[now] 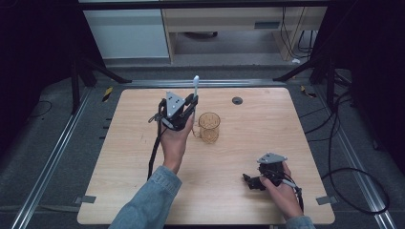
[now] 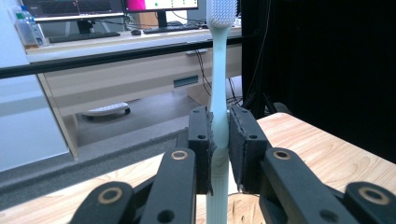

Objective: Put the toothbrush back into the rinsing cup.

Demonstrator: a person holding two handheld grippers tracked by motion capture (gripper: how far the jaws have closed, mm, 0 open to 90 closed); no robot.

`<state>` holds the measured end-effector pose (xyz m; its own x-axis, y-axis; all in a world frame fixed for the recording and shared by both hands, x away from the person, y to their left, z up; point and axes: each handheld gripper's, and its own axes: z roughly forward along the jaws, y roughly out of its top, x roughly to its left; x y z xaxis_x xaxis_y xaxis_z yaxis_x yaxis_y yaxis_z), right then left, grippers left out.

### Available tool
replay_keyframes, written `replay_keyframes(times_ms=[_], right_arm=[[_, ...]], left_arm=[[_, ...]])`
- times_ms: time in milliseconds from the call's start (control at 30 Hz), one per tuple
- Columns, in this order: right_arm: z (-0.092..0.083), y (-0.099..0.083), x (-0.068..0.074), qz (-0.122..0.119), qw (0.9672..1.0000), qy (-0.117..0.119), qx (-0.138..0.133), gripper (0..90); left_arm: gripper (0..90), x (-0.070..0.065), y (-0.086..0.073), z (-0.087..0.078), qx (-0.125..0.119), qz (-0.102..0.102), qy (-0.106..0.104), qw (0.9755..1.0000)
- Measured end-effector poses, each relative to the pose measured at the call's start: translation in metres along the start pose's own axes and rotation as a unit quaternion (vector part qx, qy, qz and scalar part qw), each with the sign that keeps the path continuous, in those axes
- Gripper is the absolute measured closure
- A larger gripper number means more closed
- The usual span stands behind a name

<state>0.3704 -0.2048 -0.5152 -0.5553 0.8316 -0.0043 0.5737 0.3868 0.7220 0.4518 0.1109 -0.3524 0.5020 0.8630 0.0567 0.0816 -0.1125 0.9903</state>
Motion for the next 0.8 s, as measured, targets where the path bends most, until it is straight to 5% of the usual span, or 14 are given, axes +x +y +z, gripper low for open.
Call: replay_keyframes(times_ms=[433, 800], right_arm=[[0.0, 0.0, 0.0, 0.0, 1.0, 0.001, 0.0, 0.4], [0.0, 0.0, 0.0, -0.004, 1.0, 0.004, 0.0, 0.4]], left_arm=[[78.9, 0.013, -0.022, 0.003, -0.028, -0.041, 0.015, 0.9986], [78.9, 0.01, -0.027, 0.004, -0.042, -0.039, 0.021, 0.9981]])
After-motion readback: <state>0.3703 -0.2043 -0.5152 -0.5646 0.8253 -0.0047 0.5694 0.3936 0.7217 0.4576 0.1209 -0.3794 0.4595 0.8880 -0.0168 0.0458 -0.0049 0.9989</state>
